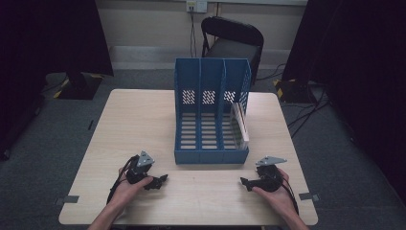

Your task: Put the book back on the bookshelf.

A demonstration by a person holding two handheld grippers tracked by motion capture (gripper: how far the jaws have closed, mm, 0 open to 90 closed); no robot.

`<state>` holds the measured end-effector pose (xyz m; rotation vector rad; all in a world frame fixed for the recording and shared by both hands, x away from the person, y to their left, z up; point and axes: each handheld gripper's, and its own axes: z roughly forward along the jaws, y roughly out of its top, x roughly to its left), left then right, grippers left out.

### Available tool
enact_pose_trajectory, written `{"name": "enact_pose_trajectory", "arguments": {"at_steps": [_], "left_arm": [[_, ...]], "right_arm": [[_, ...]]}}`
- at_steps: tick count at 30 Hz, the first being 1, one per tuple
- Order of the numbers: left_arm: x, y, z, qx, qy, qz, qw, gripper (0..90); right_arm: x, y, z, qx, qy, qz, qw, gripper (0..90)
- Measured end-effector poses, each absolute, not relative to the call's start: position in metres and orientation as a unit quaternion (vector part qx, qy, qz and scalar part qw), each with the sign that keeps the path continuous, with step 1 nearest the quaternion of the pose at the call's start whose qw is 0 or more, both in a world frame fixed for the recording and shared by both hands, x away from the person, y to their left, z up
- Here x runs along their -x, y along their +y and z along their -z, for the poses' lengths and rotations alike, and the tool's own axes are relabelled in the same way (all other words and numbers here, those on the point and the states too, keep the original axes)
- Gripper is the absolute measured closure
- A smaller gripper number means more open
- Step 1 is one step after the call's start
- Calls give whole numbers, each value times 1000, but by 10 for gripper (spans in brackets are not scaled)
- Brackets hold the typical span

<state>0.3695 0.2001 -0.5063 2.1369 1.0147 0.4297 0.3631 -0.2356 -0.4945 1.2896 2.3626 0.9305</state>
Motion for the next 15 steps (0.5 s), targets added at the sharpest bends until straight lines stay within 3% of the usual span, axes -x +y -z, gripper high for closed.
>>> {"name": "enact_pose_trajectory", "arguments": {"at_steps": [7, 15], "left_arm": [[-369, 200, 506, -829, 394, -167, 360, 77], [-370, 200, 506, -829, 394, -168, 359, 74]], "right_arm": [[-357, -234, 505, -425, 814, -350, 187, 126], [-355, -234, 506, -434, 807, -351, 193, 126]]}}
